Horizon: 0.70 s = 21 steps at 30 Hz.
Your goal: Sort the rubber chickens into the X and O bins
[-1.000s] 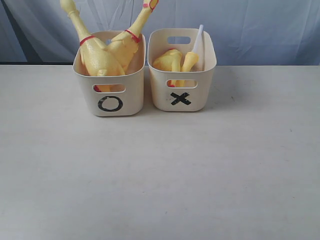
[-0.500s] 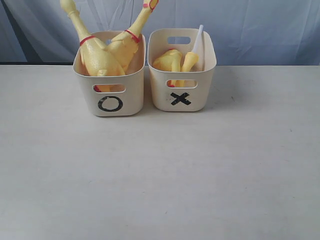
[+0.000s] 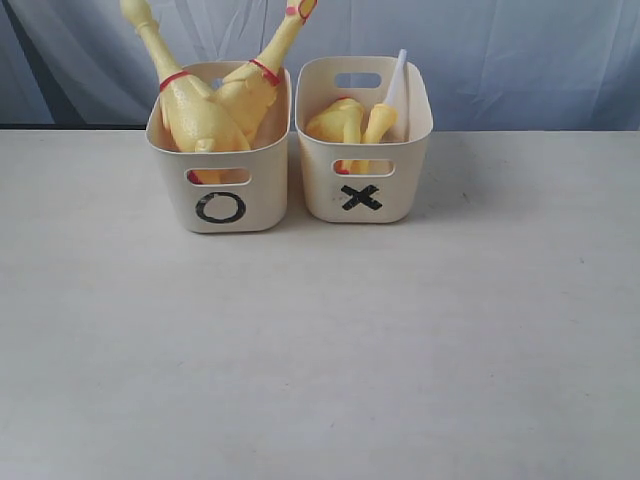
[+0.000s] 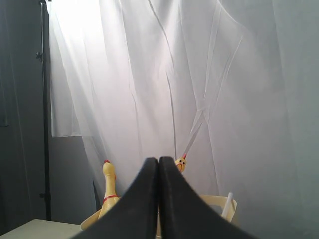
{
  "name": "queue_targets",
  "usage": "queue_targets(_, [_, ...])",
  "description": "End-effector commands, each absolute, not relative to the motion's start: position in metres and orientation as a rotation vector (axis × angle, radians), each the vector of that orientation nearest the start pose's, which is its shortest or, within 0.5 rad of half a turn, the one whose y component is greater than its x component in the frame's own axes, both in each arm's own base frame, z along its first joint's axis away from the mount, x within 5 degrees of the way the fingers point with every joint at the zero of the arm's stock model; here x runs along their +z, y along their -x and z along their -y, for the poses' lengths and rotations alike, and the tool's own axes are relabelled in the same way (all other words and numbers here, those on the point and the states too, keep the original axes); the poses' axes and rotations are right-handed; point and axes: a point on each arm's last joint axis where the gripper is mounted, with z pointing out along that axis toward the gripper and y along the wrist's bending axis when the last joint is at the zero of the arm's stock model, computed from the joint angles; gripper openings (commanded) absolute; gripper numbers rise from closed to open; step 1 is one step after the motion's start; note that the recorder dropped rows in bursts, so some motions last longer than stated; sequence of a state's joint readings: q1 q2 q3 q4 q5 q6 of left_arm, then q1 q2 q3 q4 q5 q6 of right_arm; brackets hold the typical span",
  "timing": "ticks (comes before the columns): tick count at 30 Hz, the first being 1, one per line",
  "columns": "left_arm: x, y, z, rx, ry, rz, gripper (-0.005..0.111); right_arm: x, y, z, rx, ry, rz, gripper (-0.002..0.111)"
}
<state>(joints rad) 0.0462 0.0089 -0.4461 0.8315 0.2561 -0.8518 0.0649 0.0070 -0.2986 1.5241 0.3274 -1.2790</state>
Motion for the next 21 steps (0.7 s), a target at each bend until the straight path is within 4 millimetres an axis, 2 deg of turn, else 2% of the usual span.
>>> queue_targets(1, [0.3378,-0.0064,-0.0172,0.114,0.211,-1.205,0.0,0.3058,-0.021,-0.0305,0.458,0.177,-1.226,0.0])
queue_targets(21, [0.3378,-0.0069,-0.017,0.085,0.191,-1.208,0.0,0.3056,-0.0211,-0.0305,0.451,0.181,-1.227,0.0])
